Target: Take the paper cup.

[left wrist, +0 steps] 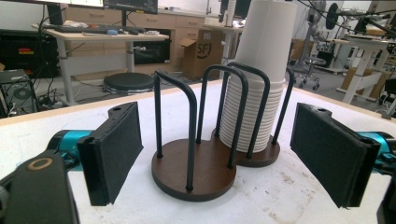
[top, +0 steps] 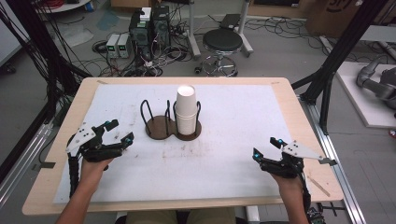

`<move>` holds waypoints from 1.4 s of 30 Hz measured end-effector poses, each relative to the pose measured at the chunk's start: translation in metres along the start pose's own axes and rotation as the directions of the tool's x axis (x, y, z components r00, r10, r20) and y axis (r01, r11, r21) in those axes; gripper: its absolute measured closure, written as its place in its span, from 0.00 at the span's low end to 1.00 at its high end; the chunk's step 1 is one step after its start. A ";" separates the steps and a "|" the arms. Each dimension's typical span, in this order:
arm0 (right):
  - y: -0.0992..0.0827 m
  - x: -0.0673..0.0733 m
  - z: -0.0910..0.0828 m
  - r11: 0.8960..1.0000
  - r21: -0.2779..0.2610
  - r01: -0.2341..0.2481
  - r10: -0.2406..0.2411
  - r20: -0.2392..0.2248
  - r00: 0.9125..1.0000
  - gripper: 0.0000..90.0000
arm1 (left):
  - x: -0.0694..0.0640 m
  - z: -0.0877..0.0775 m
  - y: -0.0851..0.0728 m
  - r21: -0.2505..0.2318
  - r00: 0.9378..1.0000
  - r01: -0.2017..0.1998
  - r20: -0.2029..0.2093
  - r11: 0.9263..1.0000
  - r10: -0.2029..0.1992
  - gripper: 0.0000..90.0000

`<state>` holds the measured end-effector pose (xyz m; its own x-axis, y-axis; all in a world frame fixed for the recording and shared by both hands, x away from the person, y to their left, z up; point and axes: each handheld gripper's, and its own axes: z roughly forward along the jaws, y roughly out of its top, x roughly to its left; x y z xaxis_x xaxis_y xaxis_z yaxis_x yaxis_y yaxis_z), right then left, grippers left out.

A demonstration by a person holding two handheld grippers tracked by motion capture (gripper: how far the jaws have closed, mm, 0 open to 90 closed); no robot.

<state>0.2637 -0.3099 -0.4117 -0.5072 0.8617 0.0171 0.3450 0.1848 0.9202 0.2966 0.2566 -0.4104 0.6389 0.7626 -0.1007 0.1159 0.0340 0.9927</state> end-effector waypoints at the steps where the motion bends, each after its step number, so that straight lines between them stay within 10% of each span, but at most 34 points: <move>1: 0.000 0.000 0.000 1.000 0.000 0.000 0.000 0.000 1.000 0.23 | 0.000 0.000 0.000 0.002 1.000 -0.001 0.000 1.000 0.001 0.18; 25: 0.010 0.008 0.008 1.000 -0.012 0.001 -0.002 -0.079 0.997 0.22 | 0.001 -0.002 -0.005 -0.024 0.997 0.070 0.033 0.997 -0.069 0.18; 42: 0.071 0.034 0.043 0.993 -0.094 0.066 -0.087 -0.235 0.968 0.22 | -0.002 -0.001 -0.004 0.014 0.997 0.069 0.045 0.998 -0.070 0.18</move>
<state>0.3057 -0.2472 -0.3624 -0.7068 0.7068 0.0286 0.2351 0.1966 0.9519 0.2940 0.2550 -0.4140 0.6630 0.7284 -0.1726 0.1702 0.0779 0.9823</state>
